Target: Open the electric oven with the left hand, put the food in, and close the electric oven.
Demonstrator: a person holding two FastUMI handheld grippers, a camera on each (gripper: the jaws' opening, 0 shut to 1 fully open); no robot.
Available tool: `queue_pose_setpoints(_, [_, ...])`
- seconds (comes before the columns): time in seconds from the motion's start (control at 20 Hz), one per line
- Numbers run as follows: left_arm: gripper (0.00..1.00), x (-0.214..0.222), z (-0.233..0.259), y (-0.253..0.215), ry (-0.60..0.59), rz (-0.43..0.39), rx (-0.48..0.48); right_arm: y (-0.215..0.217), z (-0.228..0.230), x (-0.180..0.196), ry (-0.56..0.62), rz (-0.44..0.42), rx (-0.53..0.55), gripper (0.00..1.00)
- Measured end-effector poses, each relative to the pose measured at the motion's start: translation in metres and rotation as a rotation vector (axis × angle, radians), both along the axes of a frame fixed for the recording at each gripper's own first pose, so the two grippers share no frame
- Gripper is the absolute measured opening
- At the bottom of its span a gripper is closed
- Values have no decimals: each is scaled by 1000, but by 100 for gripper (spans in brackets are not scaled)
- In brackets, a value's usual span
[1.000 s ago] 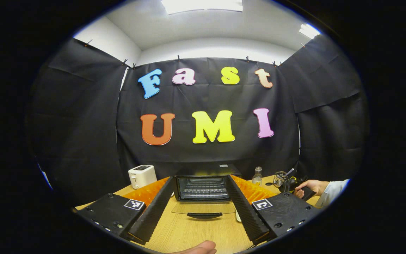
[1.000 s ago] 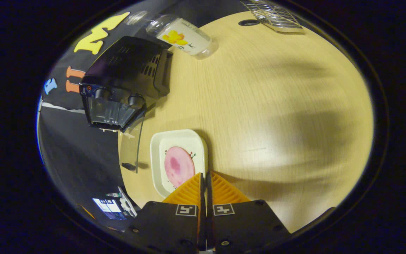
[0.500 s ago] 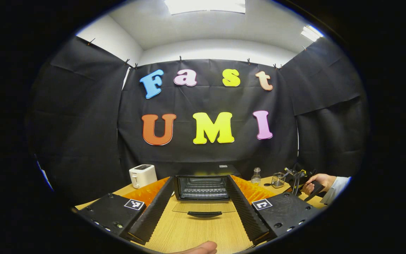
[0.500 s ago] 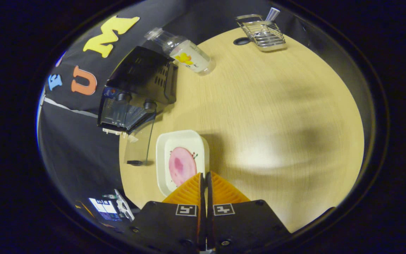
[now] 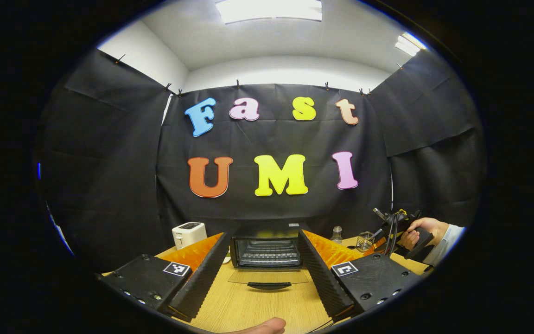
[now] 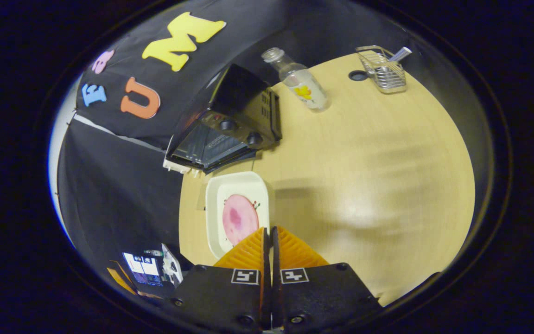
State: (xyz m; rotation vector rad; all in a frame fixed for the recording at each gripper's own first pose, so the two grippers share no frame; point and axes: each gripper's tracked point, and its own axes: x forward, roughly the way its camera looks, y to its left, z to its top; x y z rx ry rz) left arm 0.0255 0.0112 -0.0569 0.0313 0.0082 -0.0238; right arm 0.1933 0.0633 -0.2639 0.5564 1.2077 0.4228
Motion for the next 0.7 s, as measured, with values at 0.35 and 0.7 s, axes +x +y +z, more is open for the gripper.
queue_pose_setpoints(0.35, [95, 21, -10, 5, 18, 24, 19, 69, 0, 4, -15, 63, 12, 1])
queue_pose_setpoints(0.7, [95, 31, -32, 49, 52, 90, -8, 135, -15, 44, -21, -51, 8, 4])
